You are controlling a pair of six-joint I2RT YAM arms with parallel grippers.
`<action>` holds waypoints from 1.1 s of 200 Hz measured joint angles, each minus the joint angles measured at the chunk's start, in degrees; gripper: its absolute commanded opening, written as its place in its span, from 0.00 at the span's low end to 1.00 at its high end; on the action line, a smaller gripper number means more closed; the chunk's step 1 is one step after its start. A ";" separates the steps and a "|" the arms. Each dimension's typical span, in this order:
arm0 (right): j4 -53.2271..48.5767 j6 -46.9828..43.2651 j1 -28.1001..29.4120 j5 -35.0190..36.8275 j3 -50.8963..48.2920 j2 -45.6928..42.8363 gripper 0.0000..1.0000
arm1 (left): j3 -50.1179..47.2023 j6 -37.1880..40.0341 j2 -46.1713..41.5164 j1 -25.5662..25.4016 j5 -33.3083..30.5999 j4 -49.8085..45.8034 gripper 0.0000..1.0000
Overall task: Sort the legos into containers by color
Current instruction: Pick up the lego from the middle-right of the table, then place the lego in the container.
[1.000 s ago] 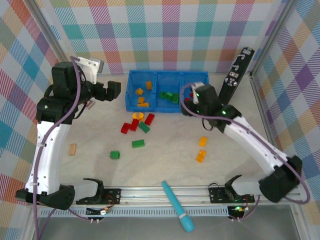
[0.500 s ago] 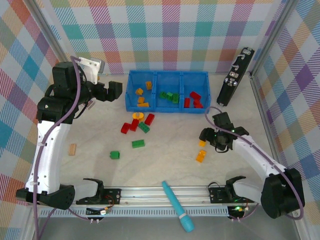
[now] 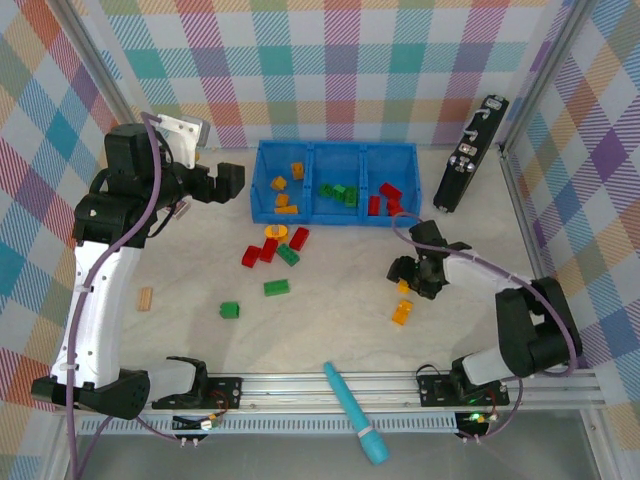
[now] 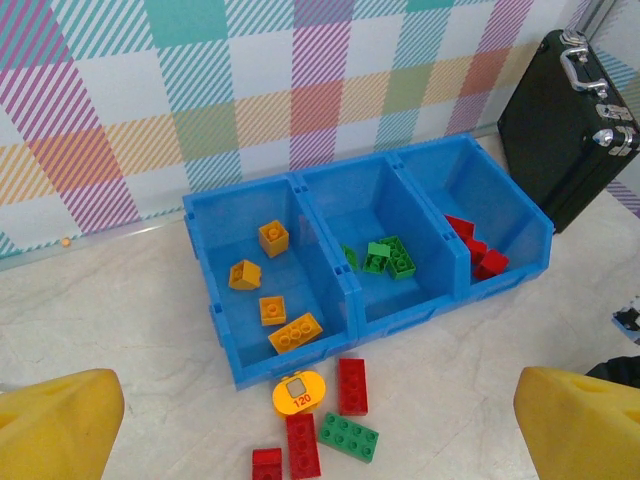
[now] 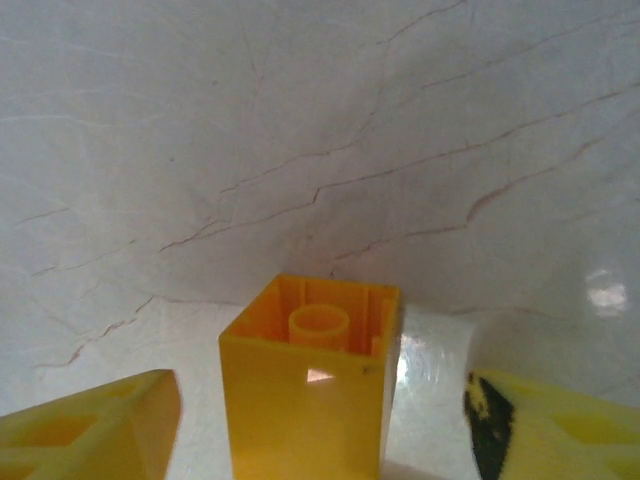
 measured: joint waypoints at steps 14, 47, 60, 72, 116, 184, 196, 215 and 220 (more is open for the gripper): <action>-0.04 -0.85 0.00 0.44 0.98 1.51 0.55 | 0.00 0.00 0.00 0.00 0.00 0.00 1.00; -0.37 -3.56 0.00 1.44 2.91 2.97 0.36 | 0.00 0.00 0.20 0.00 0.00 -0.02 1.00; -1.14 -4.59 0.00 1.84 3.65 2.97 0.31 | 0.02 0.00 0.39 0.00 0.00 -0.02 1.00; -1.86 -5.79 0.00 1.99 4.46 2.97 0.30 | 0.02 0.00 0.61 0.00 -0.02 -0.02 1.00; -9.75 -14.36 0.00 1.42 21.84 9.03 0.27 | 0.09 0.02 1.20 0.00 -0.02 -0.02 1.00; -8.66 -28.15 3.65 -4.28 59.87 21.44 0.27 | 0.15 0.09 1.25 0.00 -0.04 -0.02 1.00; -6.45 -30.73 5.86 -4.76 64.06 24.46 0.27 | 0.28 0.24 1.31 0.00 0.00 -0.02 1.00; -3.21 -34.01 9.22 -5.99 69.42 29.88 0.27 | 0.33 0.55 1.38 0.00 0.63 -0.02 1.00; -2.67 -34.58 9.73 -6.54 70.82 31.43 0.26 | 0.35 0.68 1.38 0.00 0.85 -0.02 1.00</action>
